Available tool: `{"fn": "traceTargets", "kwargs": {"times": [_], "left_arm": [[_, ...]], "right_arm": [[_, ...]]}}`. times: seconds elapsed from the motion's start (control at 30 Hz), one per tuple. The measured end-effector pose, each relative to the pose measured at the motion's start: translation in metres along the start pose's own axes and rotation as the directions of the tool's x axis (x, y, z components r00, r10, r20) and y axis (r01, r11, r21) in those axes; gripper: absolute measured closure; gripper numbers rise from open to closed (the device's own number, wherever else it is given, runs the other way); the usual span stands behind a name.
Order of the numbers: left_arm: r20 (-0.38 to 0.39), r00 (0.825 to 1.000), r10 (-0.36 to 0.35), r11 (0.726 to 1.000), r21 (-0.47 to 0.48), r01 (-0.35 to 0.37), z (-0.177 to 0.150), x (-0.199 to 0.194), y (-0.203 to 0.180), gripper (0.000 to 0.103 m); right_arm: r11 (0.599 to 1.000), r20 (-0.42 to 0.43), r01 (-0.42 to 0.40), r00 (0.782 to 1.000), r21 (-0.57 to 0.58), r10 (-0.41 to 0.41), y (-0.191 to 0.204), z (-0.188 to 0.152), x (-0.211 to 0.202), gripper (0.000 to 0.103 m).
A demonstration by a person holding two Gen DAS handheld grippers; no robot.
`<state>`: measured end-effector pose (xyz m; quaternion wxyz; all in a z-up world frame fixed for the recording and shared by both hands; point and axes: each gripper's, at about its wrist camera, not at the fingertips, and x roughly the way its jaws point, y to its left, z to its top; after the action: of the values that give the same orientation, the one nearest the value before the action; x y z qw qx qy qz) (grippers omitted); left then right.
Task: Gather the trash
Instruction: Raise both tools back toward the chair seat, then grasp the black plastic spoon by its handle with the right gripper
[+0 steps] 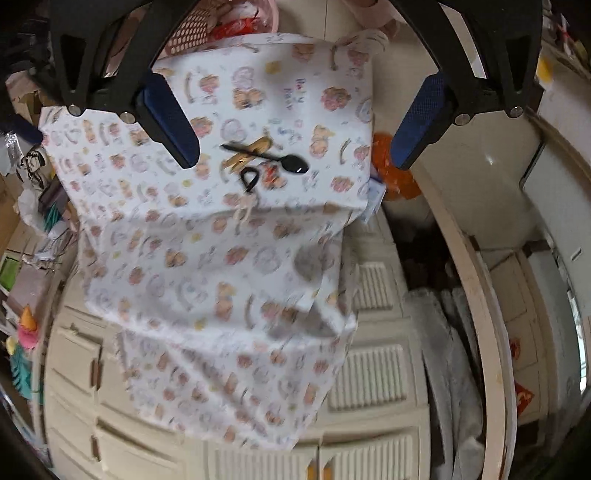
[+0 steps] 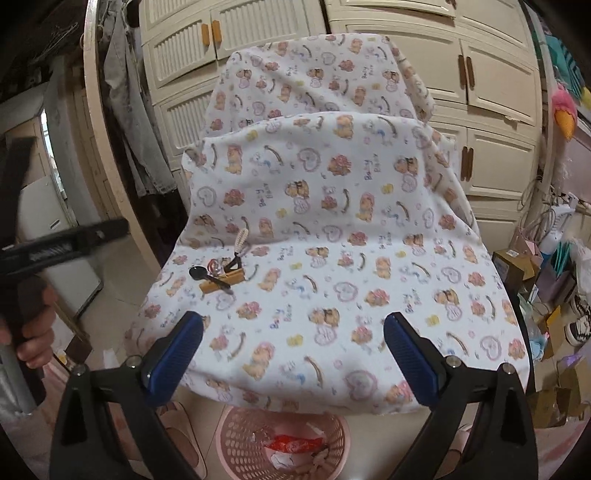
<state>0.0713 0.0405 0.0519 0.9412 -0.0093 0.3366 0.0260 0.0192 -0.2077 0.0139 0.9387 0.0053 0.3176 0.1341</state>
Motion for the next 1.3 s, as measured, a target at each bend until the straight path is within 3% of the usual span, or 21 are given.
{"fn": "traceTargets", "kwargs": {"times": [0.07, 0.17, 0.23, 0.27, 0.4, 0.57, 0.67, 0.77, 0.9, 0.93, 1.03, 1.17, 1.3], "left_arm": [[-0.002, 1.000, -0.002, 0.999, -0.039, 0.002, -0.010, 0.010, 0.011, 0.001], [-0.079, 0.997, -0.012, 0.999, -0.046, 0.008, -0.021, 0.040, 0.023, 0.001], [-0.121, 0.990, 0.065, 0.998, -0.008, -0.067, -0.015, 0.058, 0.026, 0.009], [-0.106, 0.991, 0.082, 0.997, 0.007, -0.081, -0.011, 0.062, 0.028, 0.010], [-0.117, 0.993, -0.015, 0.997, -0.079, 0.006, -0.003, 0.070, 0.041, 0.010], [-0.171, 0.981, -0.094, 0.978, -0.199, 0.059, -0.008, 0.083, 0.047, 0.014], [-0.171, 0.982, -0.085, 0.973, -0.225, 0.045, -0.006, 0.086, 0.050, 0.020], [-0.174, 0.980, -0.101, 0.959, -0.278, 0.050, -0.007, 0.087, 0.061, 0.020], [-0.194, 0.974, -0.121, 0.949, -0.311, 0.056, -0.010, 0.092, 0.066, 0.022], [-0.198, 0.972, -0.124, 0.947, -0.315, 0.056, -0.010, 0.093, 0.066, 0.022], [-0.205, 0.968, -0.144, 0.940, -0.334, 0.069, -0.010, 0.094, 0.067, 0.022], [-0.211, 0.968, -0.133, 0.948, -0.311, 0.063, -0.009, 0.093, 0.060, 0.022], [-0.200, 0.970, -0.137, 0.956, -0.285, 0.077, -0.007, 0.090, 0.052, 0.022]], "right_arm": [[1.000, -0.012, -0.005, 1.000, -0.014, 0.005, 0.006, 0.005, 0.009, 0.007], [0.999, -0.035, -0.018, 0.999, -0.035, 0.017, 0.017, 0.011, 0.029, 0.009], [0.998, -0.057, -0.017, 0.998, -0.068, 0.013, 0.028, 0.014, 0.048, 0.009], [0.996, -0.063, -0.017, 0.998, -0.086, 0.012, 0.035, 0.016, 0.058, 0.009], [0.992, -0.113, -0.056, 0.993, -0.110, 0.044, 0.056, 0.023, 0.096, 0.016], [0.992, -0.204, -0.094, 0.976, -0.089, 0.074, 0.073, 0.027, 0.146, 0.039], [0.992, -0.242, -0.120, 0.963, 0.023, 0.122, 0.070, 0.028, 0.165, 0.049], [0.990, -0.242, -0.114, 0.961, 0.089, 0.132, 0.066, 0.029, 0.177, 0.057], [0.992, -0.263, -0.114, 0.956, 0.060, 0.126, 0.068, 0.028, 0.195, 0.067], [0.989, -0.274, -0.126, 0.951, 0.072, 0.141, 0.067, 0.028, 0.200, 0.073], [0.976, -0.289, -0.191, 0.933, 0.101, 0.213, 0.066, 0.027, 0.204, 0.074], [0.974, -0.319, -0.219, 0.920, 0.060, 0.227, 0.074, 0.021, 0.201, 0.100], [0.986, -0.264, -0.168, 0.950, 0.014, 0.166, 0.071, 0.021, 0.180, 0.100]]}}
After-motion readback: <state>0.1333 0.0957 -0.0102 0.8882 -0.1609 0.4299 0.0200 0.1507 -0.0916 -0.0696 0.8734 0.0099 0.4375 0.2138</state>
